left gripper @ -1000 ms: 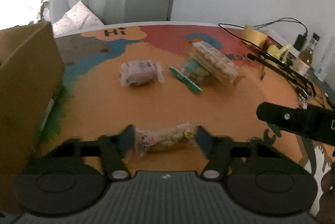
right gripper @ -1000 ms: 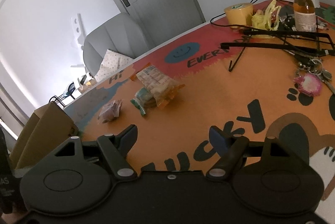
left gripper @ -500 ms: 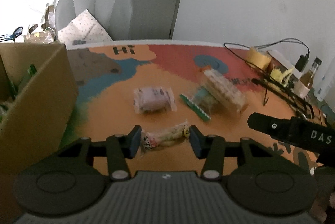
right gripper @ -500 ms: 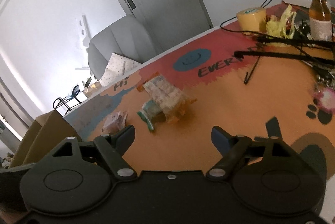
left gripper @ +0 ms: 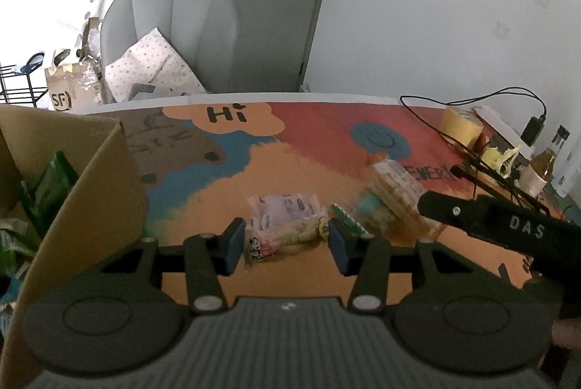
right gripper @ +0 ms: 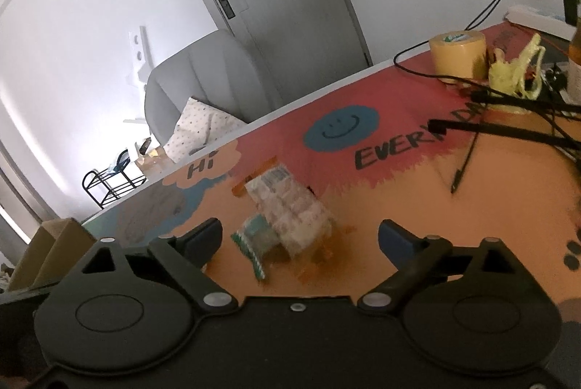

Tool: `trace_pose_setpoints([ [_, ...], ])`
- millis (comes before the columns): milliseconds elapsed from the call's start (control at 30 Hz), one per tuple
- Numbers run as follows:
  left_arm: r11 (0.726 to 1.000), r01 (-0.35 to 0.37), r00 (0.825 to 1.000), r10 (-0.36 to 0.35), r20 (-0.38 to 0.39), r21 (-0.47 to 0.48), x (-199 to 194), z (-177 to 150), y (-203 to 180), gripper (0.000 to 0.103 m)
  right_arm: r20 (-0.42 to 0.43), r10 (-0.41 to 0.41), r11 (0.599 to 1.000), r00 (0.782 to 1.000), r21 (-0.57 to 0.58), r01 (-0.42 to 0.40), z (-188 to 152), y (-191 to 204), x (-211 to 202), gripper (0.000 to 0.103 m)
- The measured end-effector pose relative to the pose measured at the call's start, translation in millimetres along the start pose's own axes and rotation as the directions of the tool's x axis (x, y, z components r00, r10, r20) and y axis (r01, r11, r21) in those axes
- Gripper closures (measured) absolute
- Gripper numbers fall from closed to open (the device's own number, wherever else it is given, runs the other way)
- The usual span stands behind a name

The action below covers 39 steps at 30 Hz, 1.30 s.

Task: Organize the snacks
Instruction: 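Lower the left tool onto the small clear pastry pack and close it, then grasp the tall clear pastry pack with the right tool while the left tool holds its pack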

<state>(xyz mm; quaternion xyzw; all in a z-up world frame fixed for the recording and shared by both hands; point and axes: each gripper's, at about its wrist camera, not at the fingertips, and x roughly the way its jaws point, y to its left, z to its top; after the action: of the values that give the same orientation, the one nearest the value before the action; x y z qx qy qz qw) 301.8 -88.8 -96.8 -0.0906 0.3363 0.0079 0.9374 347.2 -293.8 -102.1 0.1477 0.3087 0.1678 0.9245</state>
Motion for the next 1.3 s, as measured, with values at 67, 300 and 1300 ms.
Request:
trace_pose_setpoints([
  [67,1.0,0.003,1.0,-0.003,-0.003,-0.002,2,1,1,0.055,0.0,-0.006,1.0,1.0,-0.009,0.006,2,3,5,0.006],
  [300,1.0,0.003,1.0,-0.003,-0.01,-0.013,7,1,6,0.055,-0.009,-0.021,0.998,1.0,-0.057,0.02,4,12,19,0.006],
  [1300,1.0,0.018,0.998,-0.017,0.061,-0.016,-52,-3,8,0.055,-0.003,0.048,0.999,0.999,-0.023,-0.048,-18,15,-42,0.071],
])
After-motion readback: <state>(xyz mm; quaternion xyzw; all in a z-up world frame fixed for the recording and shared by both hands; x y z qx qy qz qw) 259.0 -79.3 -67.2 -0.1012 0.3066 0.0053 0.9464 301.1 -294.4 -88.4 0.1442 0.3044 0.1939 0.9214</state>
